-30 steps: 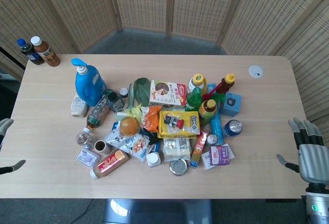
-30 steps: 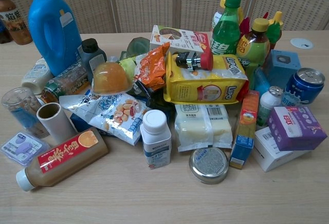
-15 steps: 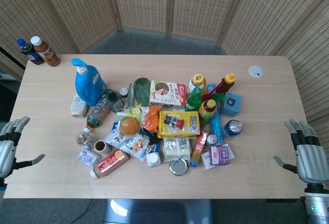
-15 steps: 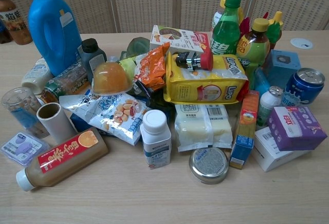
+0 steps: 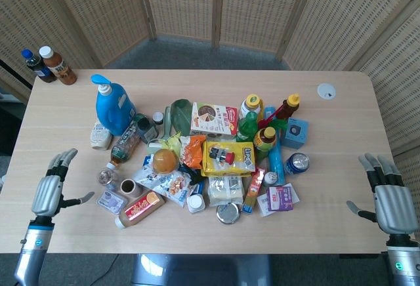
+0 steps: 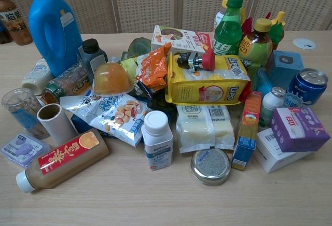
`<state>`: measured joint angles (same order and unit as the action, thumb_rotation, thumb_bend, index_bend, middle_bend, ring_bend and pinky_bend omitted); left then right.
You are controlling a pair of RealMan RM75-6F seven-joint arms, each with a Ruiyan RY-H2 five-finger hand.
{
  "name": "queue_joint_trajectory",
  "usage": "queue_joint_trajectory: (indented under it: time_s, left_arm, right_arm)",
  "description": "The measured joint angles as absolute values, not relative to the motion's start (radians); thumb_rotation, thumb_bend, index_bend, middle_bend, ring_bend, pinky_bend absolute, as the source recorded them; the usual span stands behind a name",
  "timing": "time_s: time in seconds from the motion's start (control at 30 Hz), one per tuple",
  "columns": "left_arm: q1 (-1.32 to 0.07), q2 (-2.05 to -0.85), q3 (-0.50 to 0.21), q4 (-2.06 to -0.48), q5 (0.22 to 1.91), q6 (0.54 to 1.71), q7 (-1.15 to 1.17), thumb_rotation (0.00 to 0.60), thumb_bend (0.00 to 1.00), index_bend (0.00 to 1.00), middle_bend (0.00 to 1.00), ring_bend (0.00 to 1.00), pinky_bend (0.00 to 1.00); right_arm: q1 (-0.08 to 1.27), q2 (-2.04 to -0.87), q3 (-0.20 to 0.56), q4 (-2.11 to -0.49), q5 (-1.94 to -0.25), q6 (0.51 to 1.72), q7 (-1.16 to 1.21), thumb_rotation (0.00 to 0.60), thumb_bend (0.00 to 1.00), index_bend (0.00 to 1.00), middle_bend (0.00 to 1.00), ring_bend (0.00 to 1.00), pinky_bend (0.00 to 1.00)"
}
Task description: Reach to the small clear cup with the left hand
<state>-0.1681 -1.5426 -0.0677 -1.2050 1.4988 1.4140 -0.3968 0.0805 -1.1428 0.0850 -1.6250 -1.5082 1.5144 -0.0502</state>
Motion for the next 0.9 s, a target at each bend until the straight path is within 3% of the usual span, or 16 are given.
queue_joint_trajectory:
  time_s: [0.9]
  left_arm:
    - [-0.260, -1.710, -0.079, -1.053, 1.463, 1.281, -0.428, 0.600, 0.01, 0.00, 0.00, 0.00, 0.00]
  right_arm:
    - [0.084, -1.134, 0.087, -1.626, -1.497, 1.498, -0.019, 0.600, 0.00, 0.00, 0.00, 0.00, 0.00]
